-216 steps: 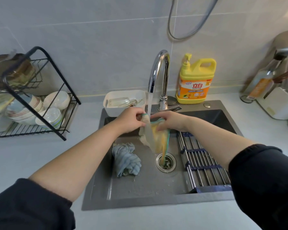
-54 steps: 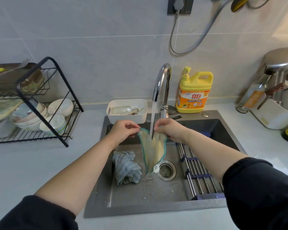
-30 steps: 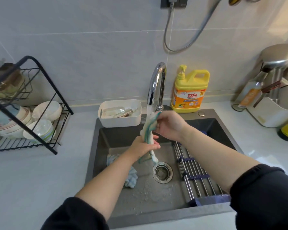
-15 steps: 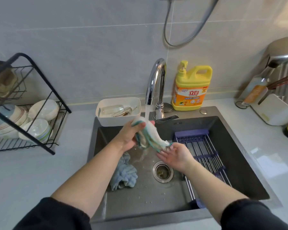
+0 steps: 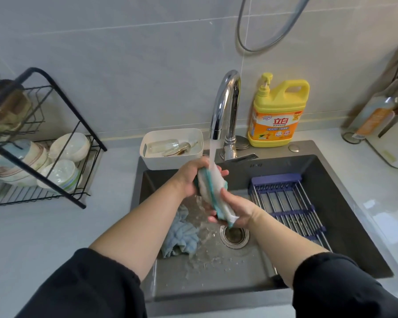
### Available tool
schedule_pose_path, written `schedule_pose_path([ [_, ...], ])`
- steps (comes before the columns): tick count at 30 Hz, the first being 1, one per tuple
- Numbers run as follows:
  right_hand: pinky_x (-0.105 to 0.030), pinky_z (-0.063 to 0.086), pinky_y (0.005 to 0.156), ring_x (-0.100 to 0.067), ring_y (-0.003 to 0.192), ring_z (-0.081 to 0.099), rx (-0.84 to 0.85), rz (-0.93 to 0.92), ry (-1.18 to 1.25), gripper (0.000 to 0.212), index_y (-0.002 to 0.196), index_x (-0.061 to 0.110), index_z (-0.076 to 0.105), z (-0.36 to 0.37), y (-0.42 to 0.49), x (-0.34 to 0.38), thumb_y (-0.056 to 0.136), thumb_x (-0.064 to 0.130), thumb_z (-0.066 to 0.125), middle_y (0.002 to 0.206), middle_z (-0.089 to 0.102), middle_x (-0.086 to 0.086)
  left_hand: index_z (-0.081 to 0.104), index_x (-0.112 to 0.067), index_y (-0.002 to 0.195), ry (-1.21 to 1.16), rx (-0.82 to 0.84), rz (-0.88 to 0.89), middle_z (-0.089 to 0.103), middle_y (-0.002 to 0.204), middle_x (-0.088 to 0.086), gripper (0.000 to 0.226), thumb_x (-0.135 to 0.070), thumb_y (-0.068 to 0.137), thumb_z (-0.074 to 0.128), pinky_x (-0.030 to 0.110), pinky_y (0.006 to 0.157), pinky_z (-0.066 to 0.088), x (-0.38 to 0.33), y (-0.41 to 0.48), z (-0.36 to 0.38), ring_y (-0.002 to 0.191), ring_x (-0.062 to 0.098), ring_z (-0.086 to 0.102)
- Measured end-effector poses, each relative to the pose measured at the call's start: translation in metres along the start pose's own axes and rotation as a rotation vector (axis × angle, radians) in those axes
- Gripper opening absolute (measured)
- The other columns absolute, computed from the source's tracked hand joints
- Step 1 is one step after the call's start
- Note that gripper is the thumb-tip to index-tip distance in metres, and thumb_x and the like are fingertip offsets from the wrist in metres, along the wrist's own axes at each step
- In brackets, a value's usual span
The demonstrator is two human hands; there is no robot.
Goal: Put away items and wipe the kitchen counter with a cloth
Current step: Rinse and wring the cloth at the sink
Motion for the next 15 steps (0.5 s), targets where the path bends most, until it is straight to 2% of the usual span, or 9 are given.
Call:
schedule_pose_path([
  [2,-0.022,0.050,0.045,-0.010,0.053,0.057,-0.089,0.050,-0.171,0.069,0.102,0.008,0.051,0.002,-0.003,0.002,0.051,0.030,0.093,0.073,0.059,-0.004,0.053,-0.011,0.074,-0.010,-0.074,0.011,0.063,0.063,0.004,0.007,-0.011,0.081,0.053,0.034,0.074,0.052,0.002,0.005,-0.006,0.070,0.020,0.064],
  [3,-0.019,0.043,0.038,-0.009,0.045,0.051,-0.151,0.070,-0.296,0.055,0.098,0.009,0.049,0.003,-0.005,0.005,0.062,0.024,0.087,0.068,0.056,-0.003,0.052,-0.012,0.073,0.021,-0.141,0.014,0.060,0.061,0.004,0.009,-0.013,0.080,0.057,0.031,0.071,0.050,0.004,0.006,-0.010,0.066,0.019,0.059],
  [6,-0.020,0.033,0.035,-0.008,0.037,0.040,-0.417,0.090,-0.734,0.022,0.089,0.011,0.048,-0.004,-0.014,0.018,0.081,0.007,0.069,0.058,0.049,0.001,0.060,-0.015,0.071,0.001,-0.331,-0.127,0.055,0.069,0.002,0.017,-0.021,0.087,0.064,0.030,0.067,0.048,0.024,0.009,-0.019,0.067,0.017,0.056],
  [8,-0.027,0.037,0.041,-0.014,0.045,0.042,-0.566,0.049,-0.990,0.019,0.081,0.013,0.048,-0.002,-0.017,0.030,0.080,0.009,0.067,0.063,0.048,-0.001,0.070,-0.014,0.088,-0.060,-0.411,-0.189,0.061,0.090,0.002,0.010,-0.024,0.085,0.068,0.036,0.085,0.053,0.032,0.010,-0.019,0.093,0.022,0.064],
  [9,-0.032,0.046,0.048,-0.019,0.053,0.049,-0.612,0.039,-1.181,0.015,0.082,0.013,0.050,0.000,-0.016,0.035,0.080,0.011,0.064,0.070,0.052,-0.004,0.069,-0.013,0.088,-0.074,-0.446,-0.195,0.062,0.094,0.005,0.011,-0.023,0.084,0.070,0.039,0.089,0.052,0.034,0.010,-0.020,0.097,0.026,0.063],
  [10,-0.037,0.053,0.061,-0.024,0.067,0.058,-0.630,0.032,-1.424,0.009,0.087,0.012,0.053,0.006,-0.014,0.040,0.082,0.014,0.060,0.081,0.057,-0.008,0.066,-0.012,0.081,-0.090,-0.467,-0.189,0.058,0.085,0.006,0.011,-0.021,0.083,0.071,0.037,0.083,0.052,0.036,0.009,-0.019,0.087,0.027,0.063],
  [11,-0.037,0.054,0.073,-0.027,0.082,0.062,-0.635,0.047,-1.626,0.014,0.097,0.009,0.056,0.009,-0.010,0.041,0.084,0.016,0.057,0.092,0.061,-0.010,0.061,-0.011,0.075,-0.120,-0.476,-0.176,0.052,0.072,0.006,0.014,-0.018,0.084,0.069,0.031,0.069,0.050,0.036,0.009,-0.017,0.067,0.023,0.057],
  [13,-0.031,0.049,0.073,-0.029,0.096,0.064,-0.692,0.049,-1.787,0.021,0.106,0.011,0.055,0.009,-0.007,0.043,0.087,0.018,0.049,0.101,0.063,-0.009,0.059,-0.012,0.072,-0.183,-0.505,-0.144,0.040,0.059,0.004,0.017,-0.013,0.088,0.064,0.026,0.052,0.037,0.038,0.007,-0.016,0.048,0.016,0.037],
  [15,-0.029,0.044,0.068,-0.029,0.093,0.064,-0.766,0.059,-1.836,0.014,0.098,0.014,0.053,0.005,-0.011,0.048,0.086,0.018,0.046,0.099,0.064,-0.007,0.060,-0.011,0.079,-0.206,-0.560,-0.138,0.043,0.064,0.006,0.011,-0.014,0.089,0.062,0.028,0.058,0.039,0.039,0.003,-0.018,0.052,0.018,0.039],
])
Point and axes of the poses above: each hand's wrist, its own y-axis towards the middle knuckle, its own z-axis out of the palm, x = y × z, the point moved 9 cm from there along y, towards the middle knuckle
